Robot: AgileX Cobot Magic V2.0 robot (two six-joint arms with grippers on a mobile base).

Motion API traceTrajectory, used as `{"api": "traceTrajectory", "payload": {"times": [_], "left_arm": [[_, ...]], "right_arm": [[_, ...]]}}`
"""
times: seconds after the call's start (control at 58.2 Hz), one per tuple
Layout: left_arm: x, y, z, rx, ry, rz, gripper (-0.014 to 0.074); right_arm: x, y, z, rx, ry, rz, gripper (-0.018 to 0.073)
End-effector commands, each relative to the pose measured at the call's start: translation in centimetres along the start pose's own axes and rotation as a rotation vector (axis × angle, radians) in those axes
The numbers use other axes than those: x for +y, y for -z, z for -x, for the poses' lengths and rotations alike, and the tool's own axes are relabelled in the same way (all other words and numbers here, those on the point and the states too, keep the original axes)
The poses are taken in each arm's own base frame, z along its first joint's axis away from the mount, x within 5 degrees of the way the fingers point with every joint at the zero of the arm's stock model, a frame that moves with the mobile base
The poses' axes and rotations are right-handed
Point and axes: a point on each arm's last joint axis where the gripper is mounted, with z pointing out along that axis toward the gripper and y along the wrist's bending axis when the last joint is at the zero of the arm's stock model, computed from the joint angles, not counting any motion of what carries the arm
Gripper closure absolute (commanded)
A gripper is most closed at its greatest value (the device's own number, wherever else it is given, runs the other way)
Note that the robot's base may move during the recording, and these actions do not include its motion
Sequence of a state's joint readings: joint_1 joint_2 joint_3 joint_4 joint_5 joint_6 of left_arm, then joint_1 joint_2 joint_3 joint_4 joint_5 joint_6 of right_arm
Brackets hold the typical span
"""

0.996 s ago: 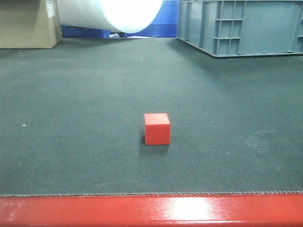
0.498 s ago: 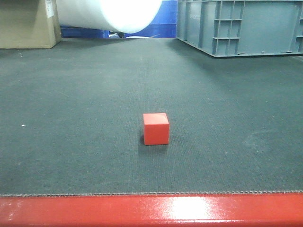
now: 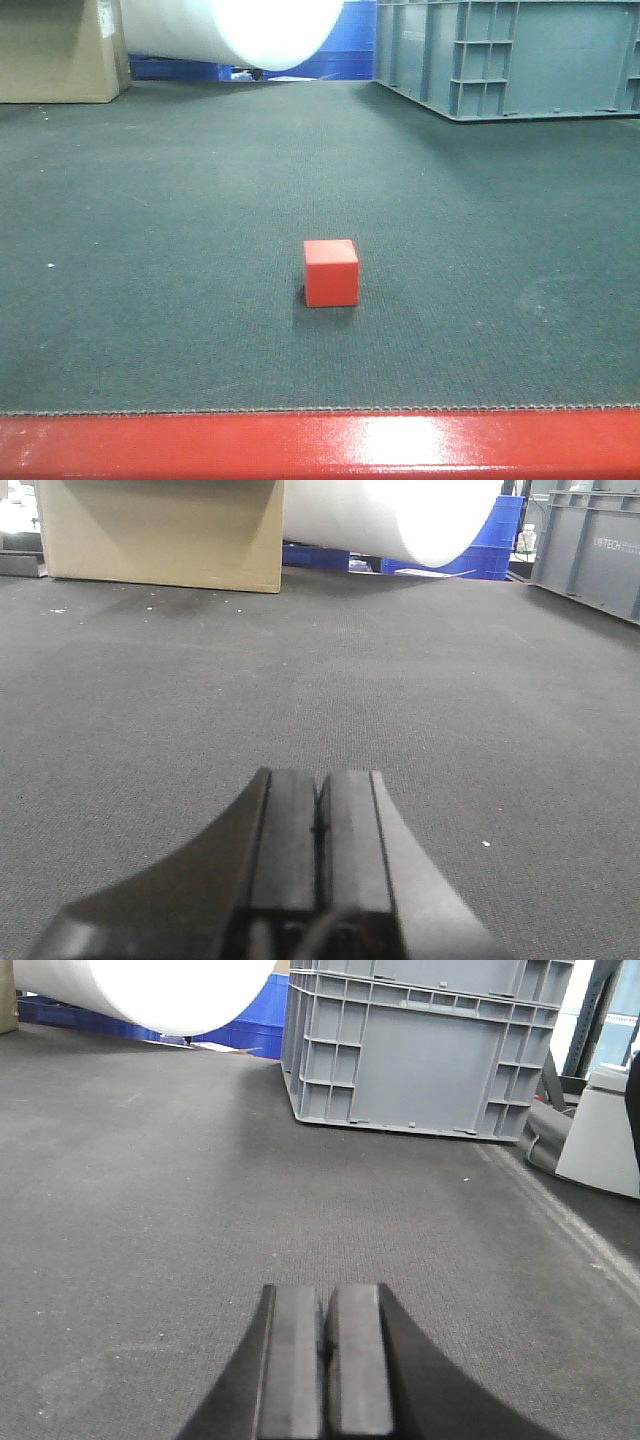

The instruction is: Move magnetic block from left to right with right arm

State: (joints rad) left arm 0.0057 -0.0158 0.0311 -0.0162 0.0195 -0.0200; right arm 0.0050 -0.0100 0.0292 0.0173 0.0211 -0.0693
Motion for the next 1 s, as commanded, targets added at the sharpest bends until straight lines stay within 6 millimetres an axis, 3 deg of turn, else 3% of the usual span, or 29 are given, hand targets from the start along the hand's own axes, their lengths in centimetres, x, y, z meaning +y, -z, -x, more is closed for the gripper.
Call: {"api": "traceTrajectory", "payload": {"times": [0.0, 0.979], "left_arm": [[0.01, 0.05, 0.44, -0.079, 0.007, 0.000, 0.0713], [0.01, 0.05, 0.44, -0.079, 0.007, 0.000, 0.0713]], "right_arm": [[-0.11, 0.23, 1.01, -0.123, -0.024, -0.013, 0.0505], [-0.05, 0.17, 0.38, -0.053, -0.110, -0.005, 0.0505]]}}
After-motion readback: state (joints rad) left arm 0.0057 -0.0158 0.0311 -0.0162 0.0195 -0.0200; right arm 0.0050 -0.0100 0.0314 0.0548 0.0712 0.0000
